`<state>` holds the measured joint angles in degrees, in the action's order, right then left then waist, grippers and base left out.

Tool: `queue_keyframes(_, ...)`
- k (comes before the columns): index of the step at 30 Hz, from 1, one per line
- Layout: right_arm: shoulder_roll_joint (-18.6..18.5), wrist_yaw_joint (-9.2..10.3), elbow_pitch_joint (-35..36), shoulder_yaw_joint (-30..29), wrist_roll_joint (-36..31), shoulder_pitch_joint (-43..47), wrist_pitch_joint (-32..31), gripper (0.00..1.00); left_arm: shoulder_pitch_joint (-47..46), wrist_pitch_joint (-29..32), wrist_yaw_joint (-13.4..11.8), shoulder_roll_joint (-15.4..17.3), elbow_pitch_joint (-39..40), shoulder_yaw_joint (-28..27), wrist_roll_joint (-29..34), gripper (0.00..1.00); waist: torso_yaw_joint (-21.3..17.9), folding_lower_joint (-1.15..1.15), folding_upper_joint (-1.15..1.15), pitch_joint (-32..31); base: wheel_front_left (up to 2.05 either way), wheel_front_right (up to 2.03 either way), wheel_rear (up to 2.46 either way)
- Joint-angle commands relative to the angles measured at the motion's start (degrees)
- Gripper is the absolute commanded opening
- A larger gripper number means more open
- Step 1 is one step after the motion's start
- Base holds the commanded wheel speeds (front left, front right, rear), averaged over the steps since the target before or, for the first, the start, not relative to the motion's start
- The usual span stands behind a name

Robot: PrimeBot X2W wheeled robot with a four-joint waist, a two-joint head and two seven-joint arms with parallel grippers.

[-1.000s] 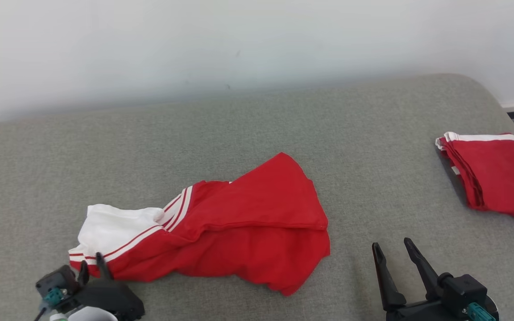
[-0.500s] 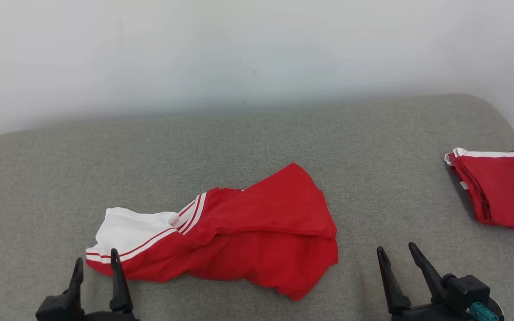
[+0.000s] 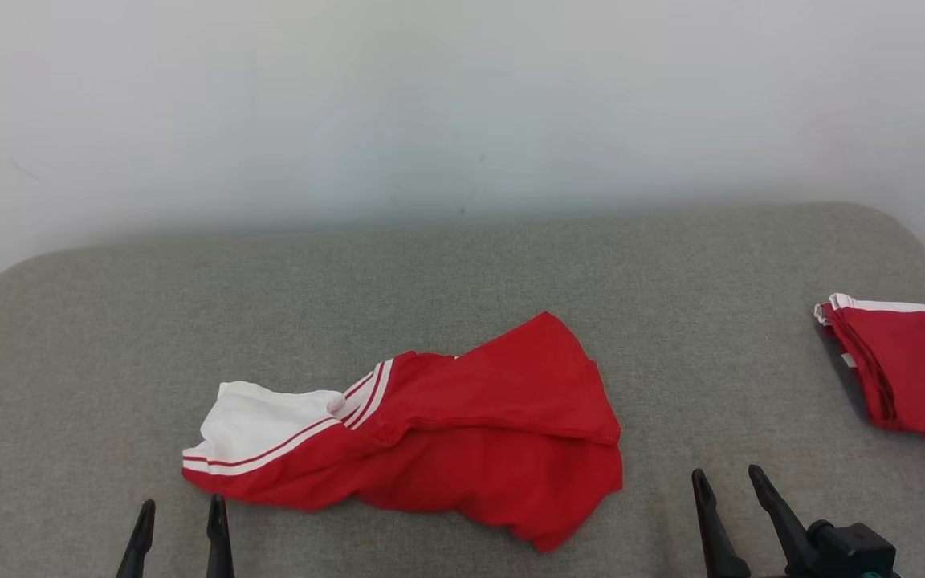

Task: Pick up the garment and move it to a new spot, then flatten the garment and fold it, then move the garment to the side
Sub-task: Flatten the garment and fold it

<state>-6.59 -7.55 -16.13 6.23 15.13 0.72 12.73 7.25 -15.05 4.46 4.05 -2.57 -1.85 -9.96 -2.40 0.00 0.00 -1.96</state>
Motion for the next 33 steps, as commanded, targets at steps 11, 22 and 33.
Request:
queue_keyframes(11,0.97,0.16,-1.32,-0.02,0.42,1.79,1.47,1.0,4.5,-0.16,2.44,-0.94,-0.47,-3.31,2.63,1.0,1.04,0.0,0.0,-2.05,0.0,0.0,0.0)
queue_keyframes(22,0.89,0.16,-2.48,1.03,0.64,1.4,1.89,1.0,4.28,-0.16,2.87,-1.14,-2.47,-4.77,2.79,1.0,0.57,0.0,0.0,-1.97,0.0,0.0,0.0)
queue_keyframes(33,0.84,0.16,-3.03,1.55,0.96,0.95,2.1,1.0,3.38,-0.16,2.99,-1.18,-3.42,-4.04,2.34,1.0,0.34,0.0,0.0,-1.64,0.0,0.0,0.0)
